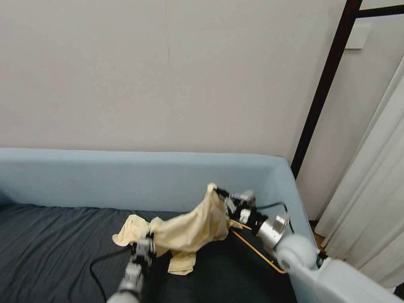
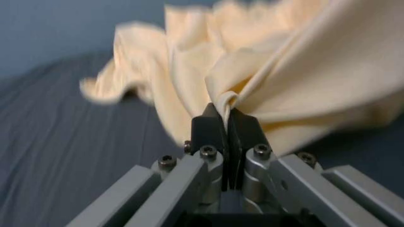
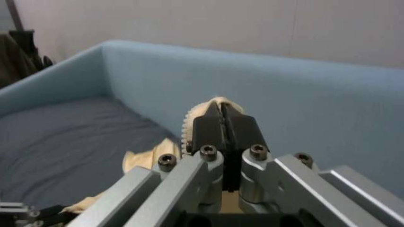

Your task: Pick up the clothes from the sofa and hang them on the clothes hanger.

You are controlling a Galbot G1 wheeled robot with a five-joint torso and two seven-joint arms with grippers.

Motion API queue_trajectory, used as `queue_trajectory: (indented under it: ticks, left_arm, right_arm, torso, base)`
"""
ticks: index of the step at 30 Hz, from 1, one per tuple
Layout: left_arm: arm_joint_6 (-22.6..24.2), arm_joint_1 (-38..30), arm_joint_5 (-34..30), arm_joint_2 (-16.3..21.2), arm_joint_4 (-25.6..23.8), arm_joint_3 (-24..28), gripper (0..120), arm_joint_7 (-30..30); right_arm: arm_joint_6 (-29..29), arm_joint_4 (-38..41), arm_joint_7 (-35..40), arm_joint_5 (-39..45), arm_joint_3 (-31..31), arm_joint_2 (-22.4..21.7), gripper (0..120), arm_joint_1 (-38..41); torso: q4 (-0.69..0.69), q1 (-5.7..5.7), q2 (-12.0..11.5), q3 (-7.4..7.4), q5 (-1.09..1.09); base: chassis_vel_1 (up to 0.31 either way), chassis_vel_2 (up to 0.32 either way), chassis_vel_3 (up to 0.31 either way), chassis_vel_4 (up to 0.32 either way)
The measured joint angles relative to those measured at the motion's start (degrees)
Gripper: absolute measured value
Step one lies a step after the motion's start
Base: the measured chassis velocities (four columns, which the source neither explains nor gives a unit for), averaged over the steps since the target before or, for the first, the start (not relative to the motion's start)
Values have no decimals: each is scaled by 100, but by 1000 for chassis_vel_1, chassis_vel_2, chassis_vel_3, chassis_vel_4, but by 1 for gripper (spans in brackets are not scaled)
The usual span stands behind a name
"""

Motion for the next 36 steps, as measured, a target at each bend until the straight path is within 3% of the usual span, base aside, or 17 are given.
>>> queue_trajectory:
  ticks: [3, 6, 8, 16, 20, 22, 25, 30, 36]
  left_arm:
    - [789, 345, -415, 151, -360, 140, 11, -622]
    - [844, 508, -443, 216, -502, 53, 18, -705]
    - [843, 744, -439, 308, -767, -114, 30, -730]
    - [914, 1361, -366, 395, -1398, -499, 56, -850]
    - [689, 1761, -249, 388, -1769, -809, 74, -840]
    - [616, 1800, -211, 378, -1805, -872, 78, -818]
    - [395, 1692, -88, 285, -1714, -964, 94, -706]
    - [248, 1127, -196, 91, -1362, -891, 100, -580]
    - [147, 737, -236, -146, -828, -789, 100, -275]
  right_arm:
    - [-57, -10, 106, -122, -42, 95, 0, -183]
    - [-65, -10, 115, -154, -23, 146, 0, -198]
    - [-73, -10, 132, -157, 47, 178, 0, -168]
    - [-124, -82, 213, -200, 325, 116, 0, -163]
    - [-217, -32, 258, -340, 633, -36, 0, -510]
    - [-225, -8, 265, -407, 703, -80, 0, -652]
    - [-306, 116, 288, -675, 839, -228, 0, -1119]
    - [-430, 296, 114, -1045, 868, -501, 0, -1499]
    - [-364, 223, -371, -1172, 633, -575, 0, -1349]
  torso:
    - [0, 0, 0, 0, 0]
    - [0, 0, 0, 0, -1]
    - [1, 0, 0, 0, 0]
    - [1, 1, 0, 1, 0]
    - [0, 1, 0, 1, 0]
    - [0, 1, 0, 1, 0]
    - [0, 1, 0, 1, 1]
    - [-2, 1, 0, 1, 0]
    - [0, 2, -1, 2, 0]
  base:
    - [0, 0, 0, 0]
    - [0, 0, 0, 0]
    - [0, 0, 0, 0]
    - [0, 0, 0, 0]
    - [0, 0, 0, 0]
    - [0, 0, 0, 0]
    - [0, 0, 0, 0]
    - [0, 0, 0, 0]
    - [0, 0, 0, 0]
